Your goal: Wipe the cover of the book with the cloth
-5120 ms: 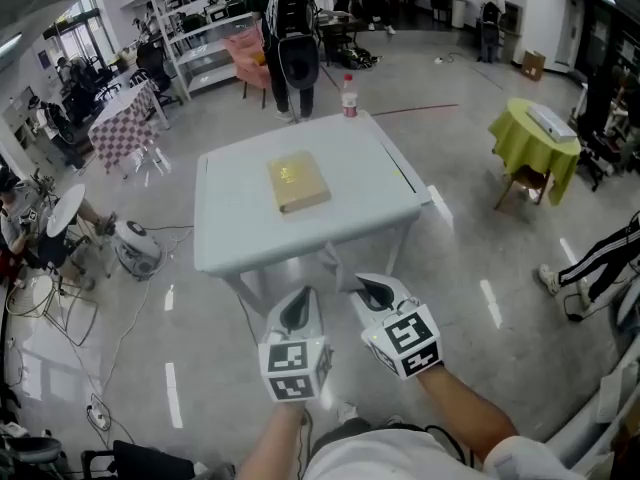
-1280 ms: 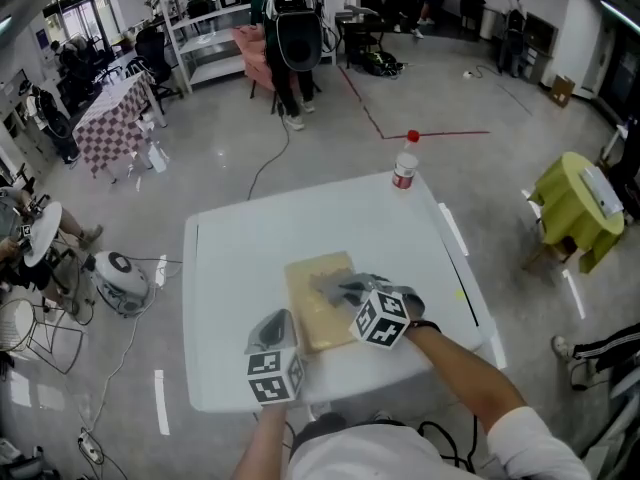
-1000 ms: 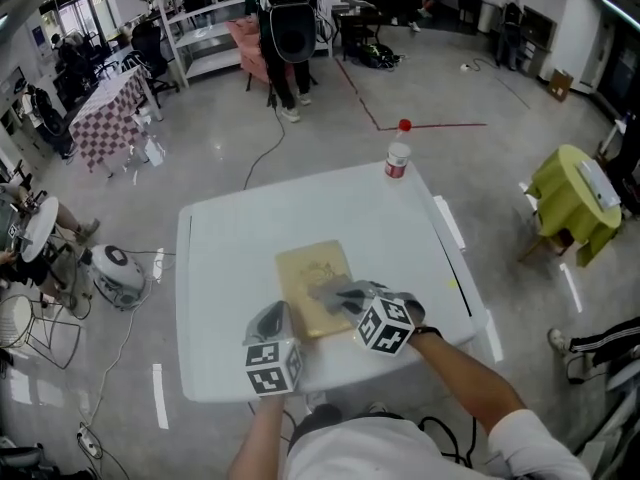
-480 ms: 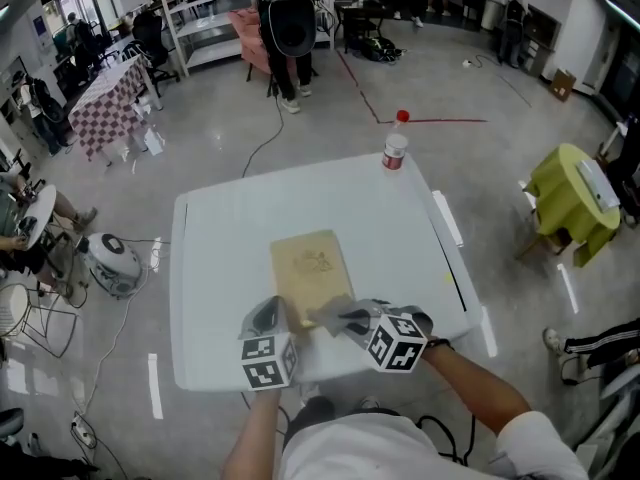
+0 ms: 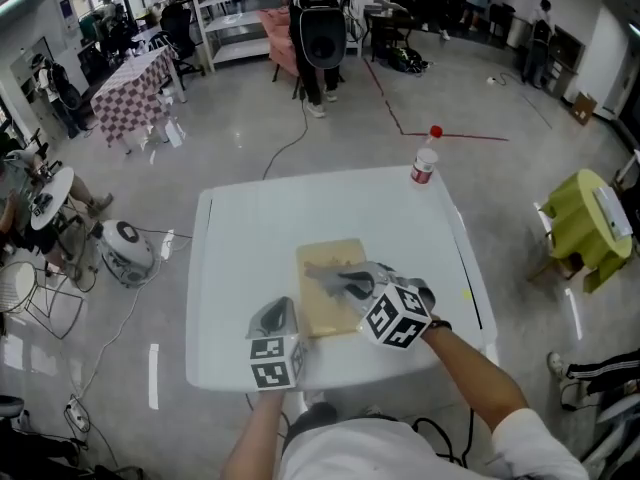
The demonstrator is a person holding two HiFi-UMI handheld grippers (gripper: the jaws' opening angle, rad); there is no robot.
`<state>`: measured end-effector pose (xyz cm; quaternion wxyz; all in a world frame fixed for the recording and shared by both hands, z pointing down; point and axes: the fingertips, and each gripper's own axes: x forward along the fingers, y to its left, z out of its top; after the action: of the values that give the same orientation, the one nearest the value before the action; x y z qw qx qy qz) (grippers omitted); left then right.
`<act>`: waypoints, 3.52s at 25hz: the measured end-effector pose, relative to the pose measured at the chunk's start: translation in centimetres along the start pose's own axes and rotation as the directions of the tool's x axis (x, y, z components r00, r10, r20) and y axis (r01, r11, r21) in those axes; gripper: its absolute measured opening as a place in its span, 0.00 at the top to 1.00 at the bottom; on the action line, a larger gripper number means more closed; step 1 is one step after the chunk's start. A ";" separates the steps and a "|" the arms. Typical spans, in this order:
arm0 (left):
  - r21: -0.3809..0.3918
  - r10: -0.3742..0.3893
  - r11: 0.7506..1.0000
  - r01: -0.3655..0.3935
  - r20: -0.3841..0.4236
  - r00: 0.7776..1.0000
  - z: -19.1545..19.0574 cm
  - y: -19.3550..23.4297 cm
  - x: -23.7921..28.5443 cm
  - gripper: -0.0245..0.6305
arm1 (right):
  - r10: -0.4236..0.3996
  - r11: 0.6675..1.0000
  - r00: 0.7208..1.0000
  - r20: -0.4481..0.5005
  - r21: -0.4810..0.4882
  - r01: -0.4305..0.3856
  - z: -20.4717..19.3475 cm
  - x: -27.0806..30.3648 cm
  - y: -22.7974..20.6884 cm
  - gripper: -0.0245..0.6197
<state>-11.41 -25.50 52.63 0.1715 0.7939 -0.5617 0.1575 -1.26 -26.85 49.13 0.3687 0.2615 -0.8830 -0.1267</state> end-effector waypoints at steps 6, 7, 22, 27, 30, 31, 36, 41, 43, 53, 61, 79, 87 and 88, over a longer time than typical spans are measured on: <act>0.025 0.017 1.000 -0.018 0.013 1.000 0.7 2.4 0.2 0.95 | -0.052 0.999 0.997 -0.051 0.012 0.053 0.6 6.2 -3.3 0.94; 0.025 0.018 1.000 -0.018 0.012 1.000 0.7 2.7 0.3 0.95 | -0.055 0.998 0.996 -0.065 0.010 0.056 0.4 7.4 -3.6 0.94; 0.008 0.025 1.000 -0.025 -0.003 1.000 -0.1 4.4 1.4 0.95 | 0.062 0.998 0.988 -0.139 0.017 -0.061 -2.0 11.5 -0.3 0.94; 0.014 0.024 1.000 -0.024 -0.001 1.000 -0.2 3.8 1.3 0.95 | 0.086 0.996 0.987 -0.134 -0.004 -0.087 -2.5 9.9 1.9 0.94; 0.014 0.017 1.000 -0.017 -0.002 1.000 -0.3 2.6 1.1 0.95 | 0.108 0.994 0.986 -0.127 -0.004 -0.110 -2.9 8.6 3.2 0.94; 0.012 0.014 1.000 -0.014 -0.008 1.000 -0.5 2.2 1.0 0.95 | 0.120 0.993 0.985 -0.125 -0.002 -0.121 -3.0 8.2 3.7 0.94; 0.010 0.004 1.000 -0.004 -0.010 1.000 -1.3 1.1 0.6 0.95 | 0.171 0.985 0.978 -0.121 0.000 -0.172 -3.6 6.1 6.2 0.94; 0.011 0.019 1.000 -0.019 -0.016 1.000 -1.2 0.6 0.0 0.95 | 0.213 0.976 0.970 -0.119 -0.023 -0.217 -3.9 4.1 8.4 0.94; 0.011 0.025 1.000 -0.025 -0.014 1.000 -1.3 0.7 -0.1 0.95 | 0.229 0.972 0.966 -0.116 -0.028 -0.233 -4.0 3.5 9.2 0.94; -0.013 0.057 0.998 -0.057 -0.008 0.998 -1.7 1.4 -1.5 0.95 | 0.353 0.926 0.926 -0.131 -0.092 -0.366 -3.4 1.1 12.9 0.94; -0.021 0.078 0.997 -0.078 0.008 0.997 -1.7 2.9 -1.7 0.95 | 0.271 0.948 0.958 -0.088 -0.147 -0.282 -0.1 1.4 7.8 0.94; -0.041 0.090 0.995 -0.089 0.018 0.996 -1.6 7.9 -0.6 0.95 | 0.163 0.953 0.957 -0.239 -0.212 -0.215 2.4 17.0 0.1 0.94; -0.066 0.086 0.994 -0.086 0.003 0.996 -1.8 9.2 0.1 0.95 | 0.267 0.923 0.919 -0.291 -0.196 -0.330 1.9 17.6 2.3 0.94; -0.067 0.086 0.994 -0.086 0.004 0.996 -1.8 9.3 0.2 0.95 | 0.278 0.918 0.915 -0.292 -0.199 -0.343 2.0 17.4 2.8 0.94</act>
<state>-20.26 -27.70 55.20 0.1892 0.7634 -0.6008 0.1432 -14.00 -34.17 59.08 0.5253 0.0832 -0.8352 -0.1396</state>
